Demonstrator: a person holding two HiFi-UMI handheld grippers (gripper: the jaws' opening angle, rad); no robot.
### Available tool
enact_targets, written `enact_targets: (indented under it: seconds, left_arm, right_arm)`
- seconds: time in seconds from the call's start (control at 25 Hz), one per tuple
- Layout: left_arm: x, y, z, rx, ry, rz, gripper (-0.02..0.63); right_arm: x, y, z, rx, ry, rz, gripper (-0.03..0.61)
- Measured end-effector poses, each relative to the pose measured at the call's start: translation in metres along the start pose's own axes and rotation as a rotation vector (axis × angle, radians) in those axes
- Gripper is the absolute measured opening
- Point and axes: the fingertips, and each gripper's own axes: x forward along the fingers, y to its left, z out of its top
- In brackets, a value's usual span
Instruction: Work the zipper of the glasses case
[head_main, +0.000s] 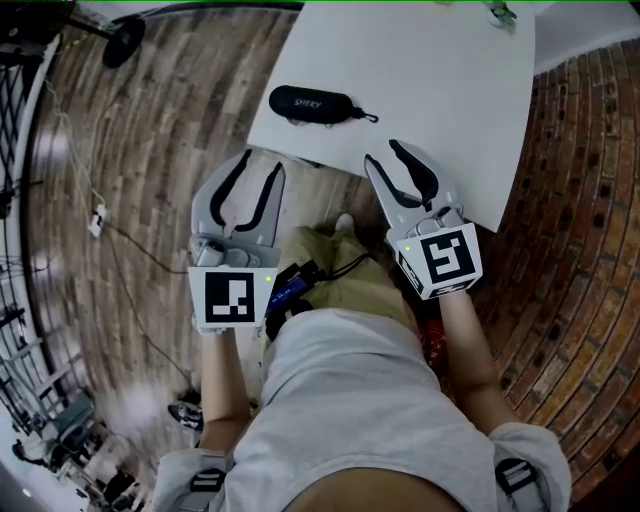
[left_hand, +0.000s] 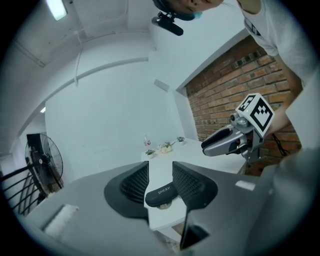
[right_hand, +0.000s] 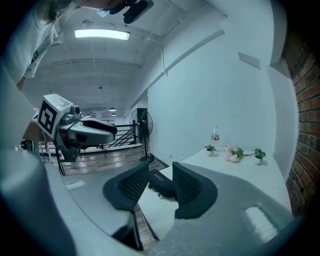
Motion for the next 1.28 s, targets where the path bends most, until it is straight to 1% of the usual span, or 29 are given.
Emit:
enact_targets:
  seconds: [0.04,0.08,0.32,0.48,0.64,0.76,0.92,1.04,1.28]
  left_arm:
    - [0.003,0.0,-0.003,0.048,0.017,-0.018,0.149]
    - [0.006,0.0,-0.006,0.075,0.028,-0.033,0.161]
    - [0.031,0.005,-0.027,0.119,0.065,-0.079,0.192]
    - [0.052,0.009,-0.056,0.188,0.129,-0.116,0.199]
    - [0.073,0.01,-0.08,0.21,0.15,-0.169,0.207]
    - [0.091,0.009,-0.092,0.239,0.155,-0.214,0.215]
    - [0.106,0.007,-0.11,0.24,0.16,-0.259,0.225]
    - [0.116,0.001,-0.124,0.297,0.156,-0.31,0.235]
    - [0.127,-0.004,-0.155,0.45,0.166,-0.39,0.25]
  right_arm:
    - [0.002,0.0,-0.001,-0.001,0.006,-0.002,0.144]
    - [0.003,0.001,-0.003,0.0,0.012,-0.003,0.144]
    - [0.015,0.005,-0.02,0.015,0.062,-0.001,0.144]
    - [0.024,0.001,-0.03,0.036,0.094,-0.032,0.144]
    - [0.037,-0.006,-0.037,0.065,0.109,-0.073,0.144]
    - [0.047,-0.012,-0.042,0.08,0.124,-0.096,0.144]
    - [0.061,-0.015,-0.051,0.097,0.146,-0.122,0.144]
    - [0.071,-0.018,-0.062,0.109,0.16,-0.134,0.144]
    - [0.082,-0.022,-0.073,0.105,0.185,-0.142,0.144]
